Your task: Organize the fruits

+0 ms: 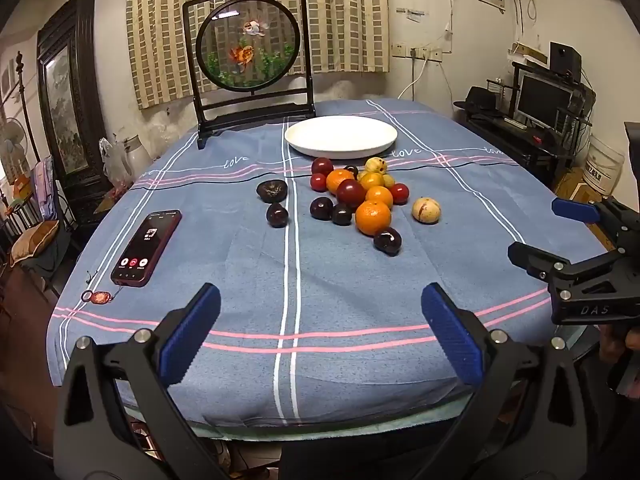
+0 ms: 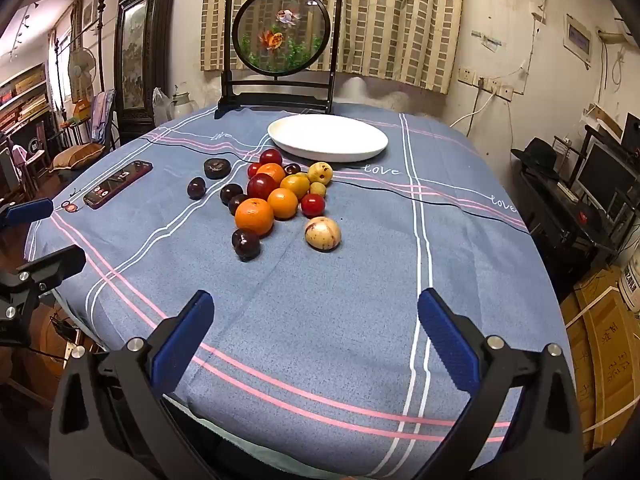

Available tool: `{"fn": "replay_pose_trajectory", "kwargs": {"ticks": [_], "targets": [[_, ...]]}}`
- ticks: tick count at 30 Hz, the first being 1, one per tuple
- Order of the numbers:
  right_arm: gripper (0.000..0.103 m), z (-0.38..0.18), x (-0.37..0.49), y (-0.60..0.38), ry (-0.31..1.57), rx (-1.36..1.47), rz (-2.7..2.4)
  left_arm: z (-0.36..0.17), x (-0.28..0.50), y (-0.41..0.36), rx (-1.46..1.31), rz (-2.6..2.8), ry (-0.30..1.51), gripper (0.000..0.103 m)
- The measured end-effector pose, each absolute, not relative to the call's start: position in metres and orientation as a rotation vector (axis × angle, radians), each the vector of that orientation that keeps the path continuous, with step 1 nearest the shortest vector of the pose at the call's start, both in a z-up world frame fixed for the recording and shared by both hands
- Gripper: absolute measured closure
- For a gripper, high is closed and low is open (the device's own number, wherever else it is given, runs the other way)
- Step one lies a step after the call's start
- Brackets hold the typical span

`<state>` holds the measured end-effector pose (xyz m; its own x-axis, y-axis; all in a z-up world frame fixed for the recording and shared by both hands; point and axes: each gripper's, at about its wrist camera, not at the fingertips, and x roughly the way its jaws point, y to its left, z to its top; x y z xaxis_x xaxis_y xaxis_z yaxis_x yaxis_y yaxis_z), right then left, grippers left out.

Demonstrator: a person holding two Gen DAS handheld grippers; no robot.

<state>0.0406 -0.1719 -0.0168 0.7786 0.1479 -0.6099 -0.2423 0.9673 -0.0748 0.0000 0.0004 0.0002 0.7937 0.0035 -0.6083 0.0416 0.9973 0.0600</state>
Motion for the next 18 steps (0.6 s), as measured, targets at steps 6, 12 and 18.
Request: {"fn": "replay_pose_trajectory", "kwargs": {"ticks": [6, 12, 18], "targets": [[0.001, -0.0157, 0.0399, -0.1717, 0.641, -0.152, 0.212, 0.0005, -0.0001, 0.0009, 0.075, -0.022, 0.654, 0.002], [0.001, -0.0133, 0.038, -0.171, 0.642, -0.154, 0.217, 0.0049, -0.0028, -0.0015, 0.072, -0.012, 0.656, 0.002], [0.001, -0.017, 0.0395, -0.1687, 0.644, -0.157, 0.218, 0.0004, 0.0001, 0.0012, 0.068, -0.01, 0.666, 0.002]]}}
